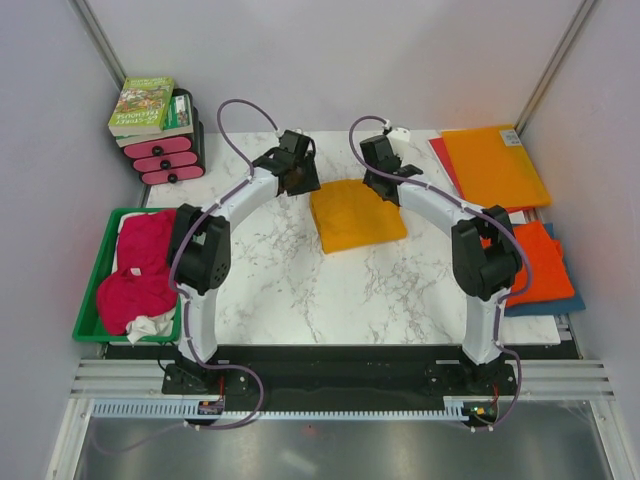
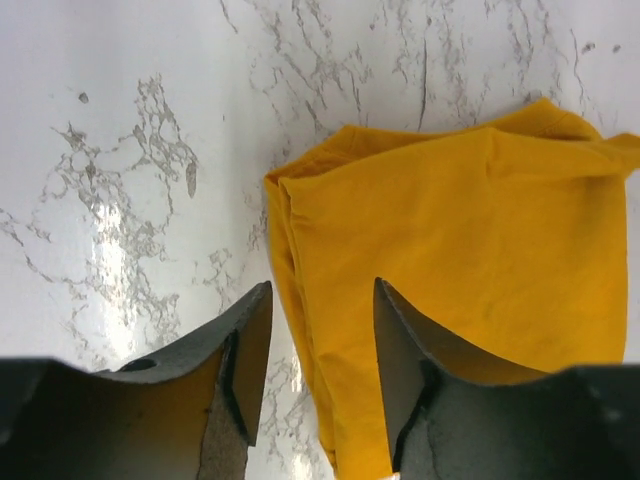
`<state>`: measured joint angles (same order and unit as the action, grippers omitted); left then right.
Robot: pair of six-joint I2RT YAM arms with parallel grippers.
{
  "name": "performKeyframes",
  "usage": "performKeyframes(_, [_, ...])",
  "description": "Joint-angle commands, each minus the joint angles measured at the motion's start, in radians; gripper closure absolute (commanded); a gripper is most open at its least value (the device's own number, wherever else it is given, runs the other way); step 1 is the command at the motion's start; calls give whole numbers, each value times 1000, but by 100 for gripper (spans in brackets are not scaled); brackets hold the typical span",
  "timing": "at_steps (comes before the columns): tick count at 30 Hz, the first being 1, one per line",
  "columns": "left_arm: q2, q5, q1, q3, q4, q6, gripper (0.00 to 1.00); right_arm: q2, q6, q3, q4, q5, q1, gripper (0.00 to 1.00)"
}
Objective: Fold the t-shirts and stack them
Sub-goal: Fold the long partially folded tshirt into a neat square, then put the neatly folded tshirt into the corner of the board with the right arm
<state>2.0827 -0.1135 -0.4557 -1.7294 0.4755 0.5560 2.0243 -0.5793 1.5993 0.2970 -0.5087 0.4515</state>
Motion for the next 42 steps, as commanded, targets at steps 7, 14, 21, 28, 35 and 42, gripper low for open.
performKeyframes(7, [-49, 190, -90, 165, -81, 68, 64, -15, -122, -234, -48, 119, 49, 100])
performKeyframes(14, [-24, 199, -136, 223, -95, 73, 68, 10, -142, -306, -47, 118, 68, 100])
performKeyframes(21, [-136, 131, -149, 392, -90, 102, 71, -64, -188, -413, -41, 105, 136, 100])
performKeyframes(28, [-294, 81, -158, 589, -80, 104, 73, -177, -289, -571, -41, 78, 243, 100])
performKeyframes(35, [-456, 46, -196, 734, -60, 111, 73, -268, -367, -670, -24, 39, 349, 100])
performKeyframes(42, [-611, -24, -225, 777, -60, 87, 57, -364, -205, -526, 54, -120, 358, 79])
